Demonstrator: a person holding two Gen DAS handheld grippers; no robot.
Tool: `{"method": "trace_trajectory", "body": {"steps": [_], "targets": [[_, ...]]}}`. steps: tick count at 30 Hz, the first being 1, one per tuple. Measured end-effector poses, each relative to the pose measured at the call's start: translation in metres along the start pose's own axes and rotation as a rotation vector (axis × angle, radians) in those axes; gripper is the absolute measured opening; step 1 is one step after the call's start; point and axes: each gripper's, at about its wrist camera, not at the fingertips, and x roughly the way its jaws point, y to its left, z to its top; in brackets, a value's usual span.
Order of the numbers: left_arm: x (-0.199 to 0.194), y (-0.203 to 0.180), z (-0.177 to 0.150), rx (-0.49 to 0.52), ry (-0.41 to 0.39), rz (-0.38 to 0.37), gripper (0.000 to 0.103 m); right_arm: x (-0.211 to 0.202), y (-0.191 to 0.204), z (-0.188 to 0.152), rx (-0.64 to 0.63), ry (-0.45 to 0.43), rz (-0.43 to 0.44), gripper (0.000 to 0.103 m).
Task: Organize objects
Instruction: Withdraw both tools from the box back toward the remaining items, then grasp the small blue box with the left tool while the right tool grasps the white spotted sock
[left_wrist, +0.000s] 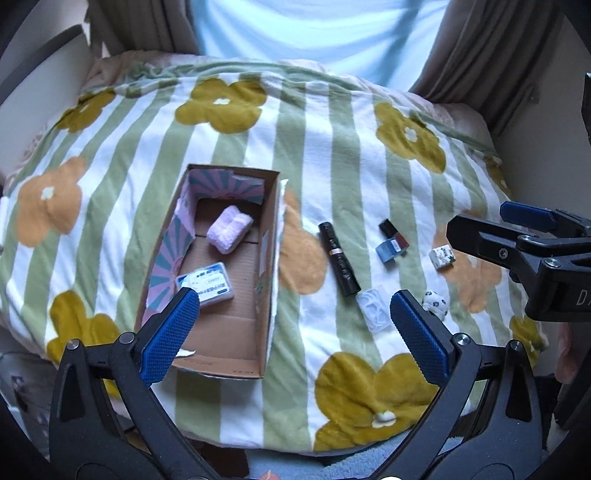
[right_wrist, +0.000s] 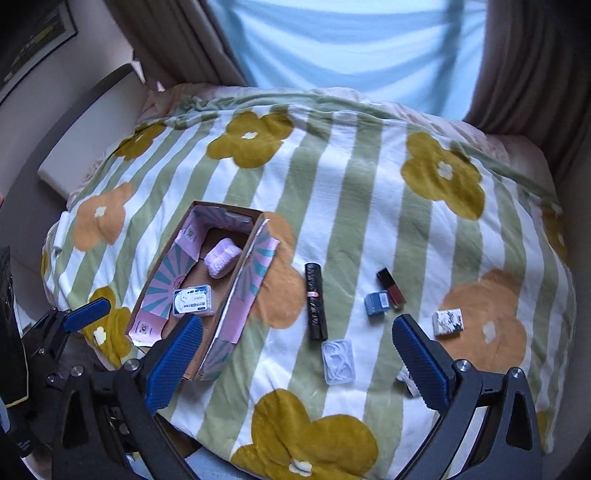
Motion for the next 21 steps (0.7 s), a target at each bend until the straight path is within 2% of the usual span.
{"method": "trace_trajectory", "body": {"steps": [4,8,11,21], "targets": [[-0.002,-0.03,0.01,0.068,-0.029,-0.039,0.103,-0.021,-0.034,-0.022,0.099,-0.038,-0.067,0.102],[0.003,-0.049,0.013,0.1,-0.016,-0.079,0.103,-0.038,-0.06,-0.048,0.178,-0.06,-0.093,0.102],[0.008,-0.06,0.013,0.13,0.0,-0.077,0.103,-0.043,-0.075,-0.062,0.224,-0.065,-0.102,0.102],[0.019,-0.091,0.018,0.231,0.006,-0.099,0.103,-0.051,-0.108,-0.078,0.312,-0.082,-0.142,0.102]]}}
